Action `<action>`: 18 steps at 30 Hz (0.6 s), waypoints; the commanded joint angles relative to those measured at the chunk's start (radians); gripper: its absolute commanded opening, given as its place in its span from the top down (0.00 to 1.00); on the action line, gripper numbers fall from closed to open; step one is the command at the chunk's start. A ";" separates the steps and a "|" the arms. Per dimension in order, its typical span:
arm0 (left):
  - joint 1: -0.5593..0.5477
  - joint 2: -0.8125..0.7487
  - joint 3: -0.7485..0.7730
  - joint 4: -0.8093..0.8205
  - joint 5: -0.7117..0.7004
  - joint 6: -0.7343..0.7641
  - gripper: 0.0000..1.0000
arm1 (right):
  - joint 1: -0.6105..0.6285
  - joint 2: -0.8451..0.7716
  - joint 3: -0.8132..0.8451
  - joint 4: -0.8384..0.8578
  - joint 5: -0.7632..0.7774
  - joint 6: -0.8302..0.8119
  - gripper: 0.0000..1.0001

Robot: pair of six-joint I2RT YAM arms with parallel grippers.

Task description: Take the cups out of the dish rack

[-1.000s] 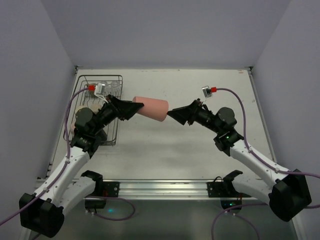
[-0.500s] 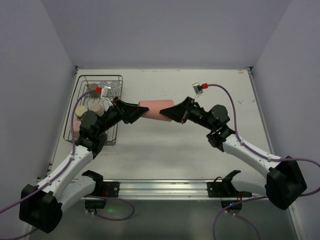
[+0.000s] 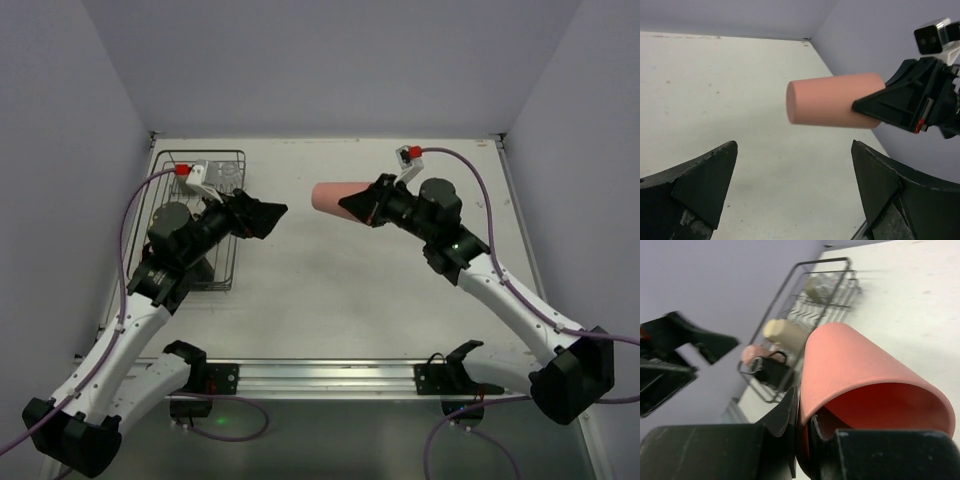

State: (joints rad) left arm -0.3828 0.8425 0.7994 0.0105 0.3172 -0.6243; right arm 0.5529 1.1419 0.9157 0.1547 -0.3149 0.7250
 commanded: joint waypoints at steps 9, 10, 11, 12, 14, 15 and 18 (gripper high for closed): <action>-0.004 -0.080 0.023 -0.380 -0.300 0.317 0.00 | -0.255 0.439 0.579 -0.875 0.497 -0.476 1.00; -0.004 -0.086 0.015 -0.377 -0.311 0.319 0.00 | -0.269 0.525 0.622 -0.909 0.516 -0.490 1.00; -0.004 -0.097 0.008 -0.374 -0.313 0.319 0.00 | -0.300 0.563 0.700 -0.952 0.520 -0.501 1.00; -0.004 -0.103 0.000 -0.368 -0.311 0.319 0.00 | -0.315 0.600 0.736 -0.966 0.513 -0.519 1.00; -0.004 -0.114 -0.029 -0.345 -0.343 0.319 0.00 | -0.346 0.698 0.825 -0.994 0.507 -0.527 1.00; -0.004 -0.114 -0.037 -0.339 -0.348 0.321 0.00 | -0.367 0.726 0.847 -1.007 0.507 -0.539 1.00; -0.013 -0.111 -0.057 -0.330 -0.368 0.330 0.00 | -0.395 0.810 0.905 -1.029 0.537 -0.561 1.00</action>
State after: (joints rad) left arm -0.3840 0.7372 0.7567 -0.3313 0.0013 -0.3344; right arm 0.1864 1.9221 1.7317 -0.7589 0.1558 0.2401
